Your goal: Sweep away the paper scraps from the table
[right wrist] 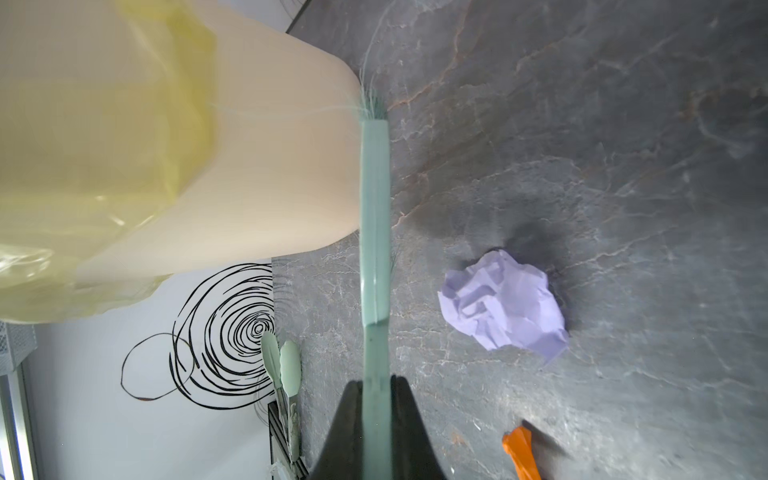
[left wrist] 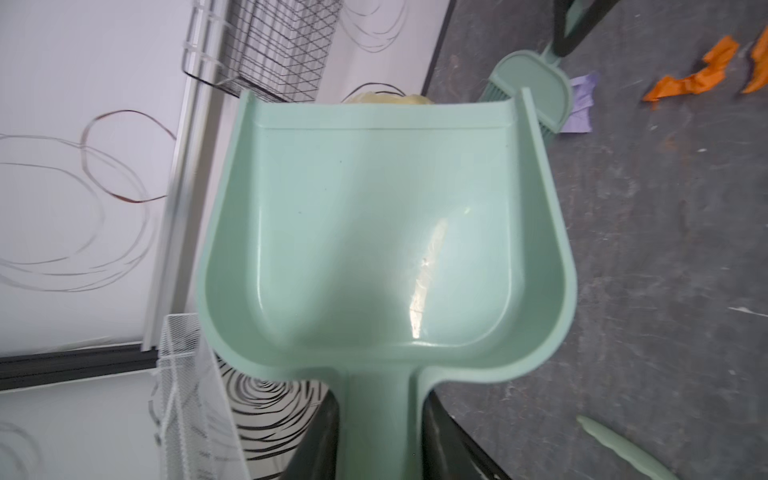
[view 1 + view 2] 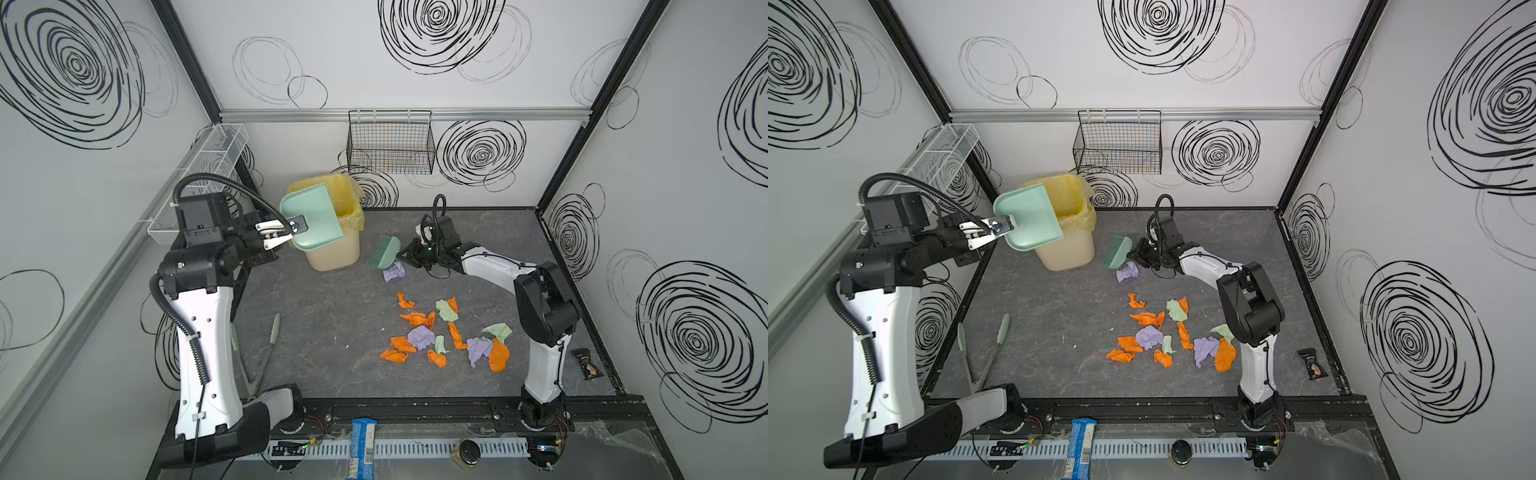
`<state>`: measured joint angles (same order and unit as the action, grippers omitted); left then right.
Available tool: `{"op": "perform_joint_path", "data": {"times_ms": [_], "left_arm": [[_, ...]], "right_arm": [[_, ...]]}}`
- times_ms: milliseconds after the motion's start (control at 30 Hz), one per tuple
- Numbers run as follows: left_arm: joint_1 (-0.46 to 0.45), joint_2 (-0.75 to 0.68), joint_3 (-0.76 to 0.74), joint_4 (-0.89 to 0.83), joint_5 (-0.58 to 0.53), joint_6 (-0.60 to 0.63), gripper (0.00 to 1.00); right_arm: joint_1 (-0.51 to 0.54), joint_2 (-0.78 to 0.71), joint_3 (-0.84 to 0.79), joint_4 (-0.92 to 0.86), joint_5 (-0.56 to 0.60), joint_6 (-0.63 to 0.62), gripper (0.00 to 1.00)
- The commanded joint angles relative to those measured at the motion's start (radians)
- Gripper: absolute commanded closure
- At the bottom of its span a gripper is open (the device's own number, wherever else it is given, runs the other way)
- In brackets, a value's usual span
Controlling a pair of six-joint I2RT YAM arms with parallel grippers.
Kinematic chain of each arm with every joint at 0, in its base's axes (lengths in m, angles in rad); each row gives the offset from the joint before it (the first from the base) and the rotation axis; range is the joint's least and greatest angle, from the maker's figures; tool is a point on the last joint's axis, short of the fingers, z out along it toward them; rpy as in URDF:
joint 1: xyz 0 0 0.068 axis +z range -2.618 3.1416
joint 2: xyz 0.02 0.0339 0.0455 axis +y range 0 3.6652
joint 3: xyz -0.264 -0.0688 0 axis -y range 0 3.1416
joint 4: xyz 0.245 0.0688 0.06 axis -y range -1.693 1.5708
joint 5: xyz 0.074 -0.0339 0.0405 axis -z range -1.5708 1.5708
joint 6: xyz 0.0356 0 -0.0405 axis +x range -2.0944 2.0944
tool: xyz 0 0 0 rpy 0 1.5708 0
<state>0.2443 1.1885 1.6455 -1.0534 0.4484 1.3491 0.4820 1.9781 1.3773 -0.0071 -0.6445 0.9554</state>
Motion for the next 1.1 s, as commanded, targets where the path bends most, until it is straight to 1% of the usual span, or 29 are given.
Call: {"op": "perform_joint_path", "data": {"times_ms": [0, 67, 167, 300, 467, 600, 700, 733, 800, 867, 933, 967, 1000, 1067], "left_arm": [[-0.007, -0.058, -0.128, 0.014, 0.088, -0.034, 1.00], [-0.015, -0.092, -0.206, 0.033, 0.091, -0.038, 1.00], [-0.022, -0.113, -0.269, 0.057, 0.091, -0.050, 1.00], [-0.026, -0.103, -0.282, 0.051, 0.110, -0.067, 1.00], [-0.036, -0.093, -0.293, 0.052, 0.123, -0.096, 1.00], [-0.048, -0.107, -0.331, 0.053, 0.125, -0.113, 1.00], [-0.057, -0.127, -0.366, 0.060, 0.124, -0.126, 1.00], [-0.060, -0.132, -0.375, 0.060, 0.125, -0.130, 1.00], [-0.068, -0.138, -0.387, 0.063, 0.125, -0.136, 1.00], [-0.073, -0.141, -0.393, 0.070, 0.126, -0.145, 1.00], [-0.077, -0.141, -0.394, 0.074, 0.130, -0.152, 1.00], [-0.079, -0.140, -0.394, 0.074, 0.130, -0.153, 1.00], [-0.080, -0.139, -0.394, 0.075, 0.130, -0.154, 1.00], [-0.080, -0.139, -0.392, 0.075, 0.130, -0.153, 1.00]], "right_arm": [[-0.014, -0.019, -0.038, 0.100, -0.036, 0.055, 1.00], [-0.024, -0.049, -0.109, 0.119, -0.045, 0.050, 1.00], [-0.047, -0.124, -0.219, 0.115, -0.045, 0.020, 1.00], [-0.084, -0.255, -0.353, 0.049, -0.025, -0.042, 1.00], [-0.127, -0.456, -0.485, -0.086, -0.001, -0.139, 1.00], [-0.162, -0.619, -0.493, -0.249, 0.011, -0.251, 1.00], [-0.178, -0.717, -0.423, -0.401, -0.009, -0.396, 1.00], [-0.177, -0.746, -0.398, -0.445, -0.028, -0.451, 1.00], [-0.176, -0.779, -0.352, -0.526, -0.115, -0.556, 1.00], [-0.152, -0.776, -0.302, -0.648, -0.193, -0.696, 1.00], [-0.095, -0.748, -0.253, -0.788, -0.193, -0.820, 1.00], [-0.054, -0.737, -0.244, -0.824, -0.171, -0.847, 1.00], [0.002, -0.737, -0.250, -0.825, -0.137, -0.847, 1.00], [0.100, -0.720, -0.271, -0.817, -0.149, -0.839, 1.00]]}}
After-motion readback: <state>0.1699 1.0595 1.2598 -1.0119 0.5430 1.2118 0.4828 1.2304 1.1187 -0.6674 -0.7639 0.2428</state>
